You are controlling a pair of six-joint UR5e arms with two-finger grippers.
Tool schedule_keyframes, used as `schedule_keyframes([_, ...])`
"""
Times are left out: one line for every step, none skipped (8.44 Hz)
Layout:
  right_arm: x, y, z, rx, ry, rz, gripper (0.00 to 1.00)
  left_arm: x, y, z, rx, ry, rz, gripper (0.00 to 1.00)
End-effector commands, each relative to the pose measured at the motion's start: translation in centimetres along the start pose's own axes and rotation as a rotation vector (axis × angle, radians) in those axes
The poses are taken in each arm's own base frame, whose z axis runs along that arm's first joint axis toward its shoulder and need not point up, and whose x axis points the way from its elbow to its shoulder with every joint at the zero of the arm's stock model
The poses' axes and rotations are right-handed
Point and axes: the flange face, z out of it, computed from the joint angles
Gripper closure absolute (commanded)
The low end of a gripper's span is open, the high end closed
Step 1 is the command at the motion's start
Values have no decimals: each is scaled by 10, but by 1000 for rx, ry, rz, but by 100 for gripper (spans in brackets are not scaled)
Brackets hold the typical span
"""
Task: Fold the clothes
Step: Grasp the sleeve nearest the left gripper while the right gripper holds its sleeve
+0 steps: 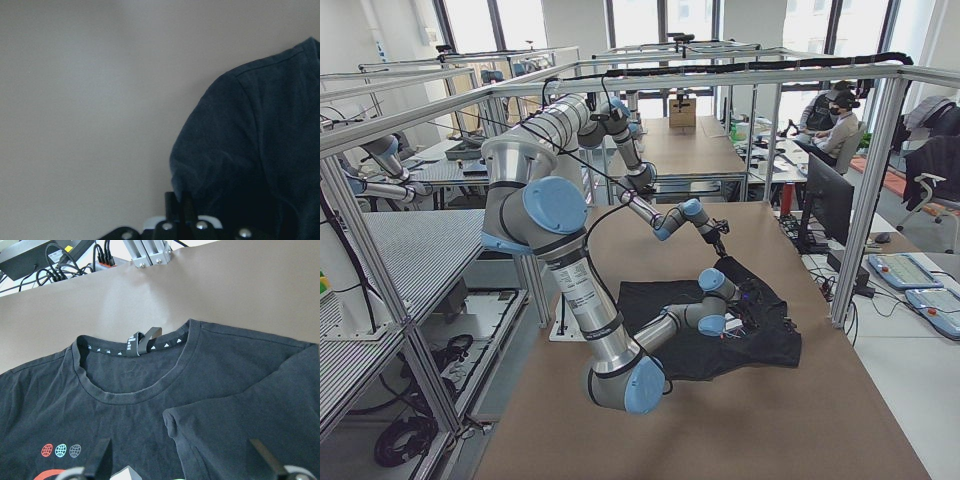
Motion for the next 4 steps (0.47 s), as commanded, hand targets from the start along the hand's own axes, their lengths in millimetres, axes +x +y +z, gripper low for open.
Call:
schedule_keyframes([5,2,-4,0,0,1,6,71,-29,-28,-25,-22,-85,100])
schedule_keyframes([11,4,-11,1,-3,1,6,106,-41,-16,-27,-21,-118,100])
schedule_keyframes([17,7,-19,2,-6,-1,6,143,-51,10,-42,-35,-146,100])
schedule_keyframes([20,8,-19,1,-2,0,6,169,-68,30,-26,-63,-163,100])
